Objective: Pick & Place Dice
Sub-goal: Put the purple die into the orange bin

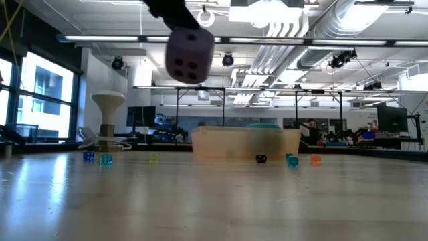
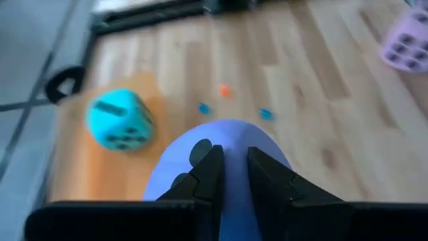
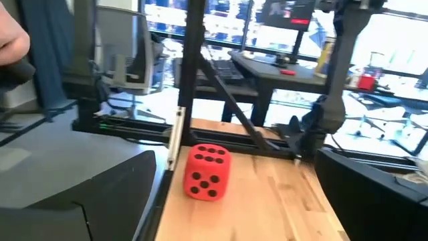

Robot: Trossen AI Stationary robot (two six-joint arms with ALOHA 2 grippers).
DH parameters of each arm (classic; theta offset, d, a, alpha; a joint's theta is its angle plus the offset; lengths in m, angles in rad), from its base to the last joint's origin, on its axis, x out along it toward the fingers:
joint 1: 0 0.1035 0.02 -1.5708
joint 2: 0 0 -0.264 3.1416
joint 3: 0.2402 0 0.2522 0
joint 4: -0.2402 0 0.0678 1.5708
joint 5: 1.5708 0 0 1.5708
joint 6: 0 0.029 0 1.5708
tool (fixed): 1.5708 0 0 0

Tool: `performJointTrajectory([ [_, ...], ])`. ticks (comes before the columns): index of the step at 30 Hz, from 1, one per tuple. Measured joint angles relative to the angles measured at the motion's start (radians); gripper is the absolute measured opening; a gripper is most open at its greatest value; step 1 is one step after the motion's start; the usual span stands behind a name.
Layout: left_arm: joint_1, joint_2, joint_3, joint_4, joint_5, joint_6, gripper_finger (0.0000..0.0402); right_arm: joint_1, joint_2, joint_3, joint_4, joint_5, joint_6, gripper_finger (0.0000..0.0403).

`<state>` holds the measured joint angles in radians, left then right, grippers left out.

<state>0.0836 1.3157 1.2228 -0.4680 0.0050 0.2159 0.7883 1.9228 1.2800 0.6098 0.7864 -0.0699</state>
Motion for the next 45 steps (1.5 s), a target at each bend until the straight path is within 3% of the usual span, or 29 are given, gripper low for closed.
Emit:
performJointTrajectory([
  [7, 0.255, 0.077, 0.002, 0.173, 0.224, 0.019, 0.0052, -0.005, 0.000, 0.000, -0.019, -0.005, 0.077, 0.0400],
  [12, 0.348, 0.181, 0.002, 0.210, 0.267, 0.039, 0.0053, -0.003, 0.000, 0.000, -0.029, -0.001, 0.093, 0.0400],
  [21, 0.403, 0.303, 0.001, 0.346, 0.318, 0.054, 0.0053, -0.003, 0.000, 0.000, -0.030, 0.000, 0.130, 0.0400],
  [45, 0.497, 0.400, 0.001, 0.404, 0.341, -0.056, 0.0053, -0.003, 0.000, 0.000, -0.029, 0.000, 0.181, 0.0400],
])
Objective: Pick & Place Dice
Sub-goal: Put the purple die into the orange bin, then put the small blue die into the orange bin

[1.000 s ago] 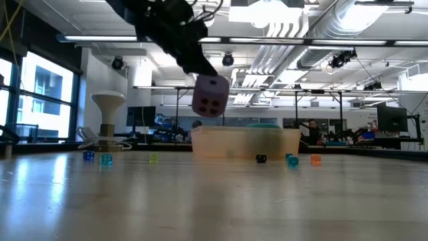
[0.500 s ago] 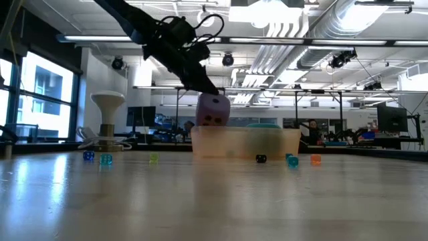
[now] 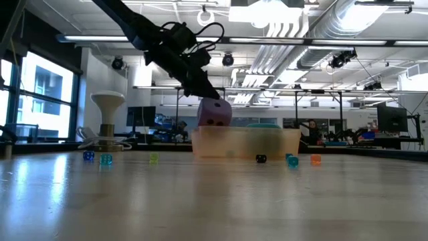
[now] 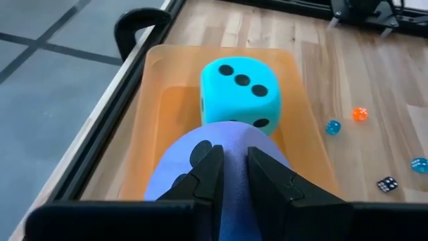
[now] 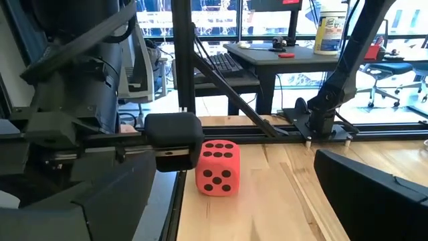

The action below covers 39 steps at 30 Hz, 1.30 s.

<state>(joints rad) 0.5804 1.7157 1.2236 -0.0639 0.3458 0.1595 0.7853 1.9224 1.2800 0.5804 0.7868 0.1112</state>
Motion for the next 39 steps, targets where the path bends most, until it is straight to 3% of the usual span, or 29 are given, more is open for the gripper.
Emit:
performJointTrajectory([
  [10, 0.000, 0.000, 0.000, -0.003, -0.062, -0.076, 0.0054, 0.000, 0.000, 0.000, 0.000, 0.000, 0.000, 0.0400],
  [21, -0.005, 0.000, 0.000, -0.003, -0.061, -0.093, 0.0058, 0.000, 0.000, 0.000, -0.001, 0.000, 0.000, 0.0400],
  [32, -0.008, -0.001, 0.000, -0.002, -0.059, -0.048, 0.0177, 0.000, 0.000, 0.000, -0.001, 0.000, -0.001, 0.0400],
  [39, -0.019, -0.012, 0.000, 0.020, -0.059, -0.051, 0.0201, 0.000, 0.000, 0.000, -0.001, 0.000, -0.001, 0.0400],
])
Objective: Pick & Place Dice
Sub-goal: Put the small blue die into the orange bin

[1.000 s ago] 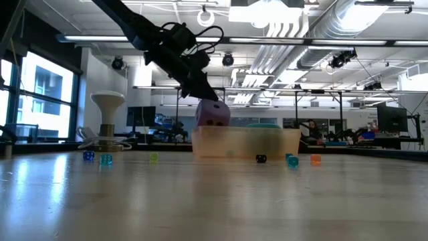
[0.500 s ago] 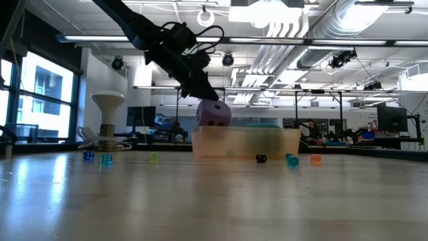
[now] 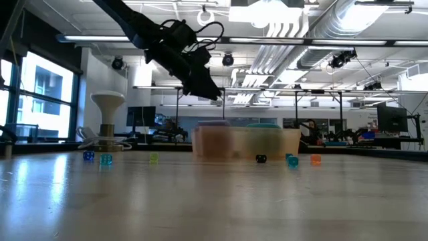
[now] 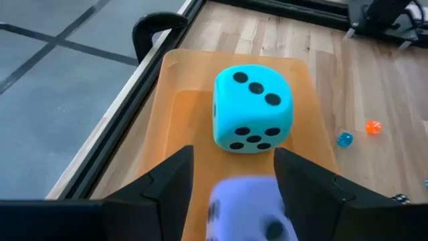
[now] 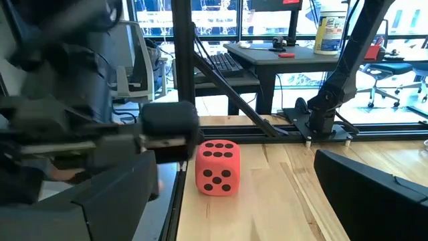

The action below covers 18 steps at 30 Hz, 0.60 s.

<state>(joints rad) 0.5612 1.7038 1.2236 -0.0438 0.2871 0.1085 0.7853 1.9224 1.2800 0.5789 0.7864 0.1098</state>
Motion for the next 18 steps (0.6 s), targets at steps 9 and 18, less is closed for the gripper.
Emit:
performJointTrajectory([
  [9, -0.077, -0.151, 0.000, -0.086, -0.002, 0.046, 0.0201, 0.000, 0.000, 0.000, -0.044, 0.000, 0.000, 0.0400],
  [18, -0.257, -0.373, 0.000, -0.517, -0.002, 0.084, 0.0201, 0.008, 0.000, 0.000, -0.052, -0.041, 0.000, 0.0400],
])
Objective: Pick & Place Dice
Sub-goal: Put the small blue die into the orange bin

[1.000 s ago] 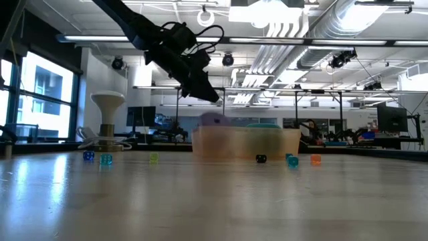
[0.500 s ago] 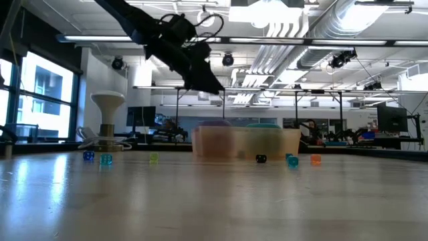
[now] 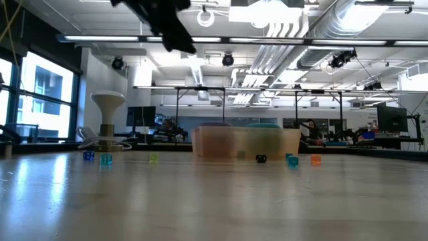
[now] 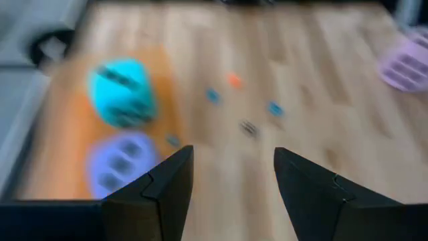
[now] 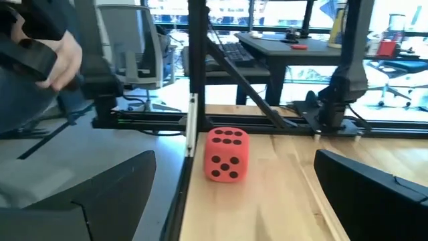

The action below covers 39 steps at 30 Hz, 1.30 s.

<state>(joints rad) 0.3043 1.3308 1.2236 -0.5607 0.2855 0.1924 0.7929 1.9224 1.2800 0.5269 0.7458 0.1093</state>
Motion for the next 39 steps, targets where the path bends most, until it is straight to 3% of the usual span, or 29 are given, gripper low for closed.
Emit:
performJointTrajectory([
  [12, -0.287, -0.074, 0.000, -0.468, -0.021, -0.259, 0.0201, -0.003, -0.001, 0.000, 0.069, -0.023, -0.002, 0.0400],
  [17, -0.397, -0.074, -0.039, -0.510, -0.283, -0.333, 0.0201, -0.004, -0.001, 0.000, 0.067, -0.023, -0.001, 0.0400],
  [20, -0.427, -0.075, -0.105, -0.505, -0.348, -0.337, 0.0201, -0.003, -0.001, 0.000, 0.067, -0.024, 0.017, 0.0400],
  [27, -0.401, -0.074, -0.274, -0.487, -0.346, -0.254, 0.0201, -0.003, -0.001, 0.000, 0.057, -0.050, 0.114, 0.0400],
  [34, -0.324, -0.077, -0.452, -0.252, -0.242, -0.106, 0.0201, -0.004, -0.001, 0.000, 0.051, -0.050, 0.108, 0.0400],
  [39, -0.261, -0.086, -0.530, -0.198, -0.277, -0.101, 0.0201, -0.003, -0.001, 0.000, 0.051, -0.051, 0.115, 0.0400],
])
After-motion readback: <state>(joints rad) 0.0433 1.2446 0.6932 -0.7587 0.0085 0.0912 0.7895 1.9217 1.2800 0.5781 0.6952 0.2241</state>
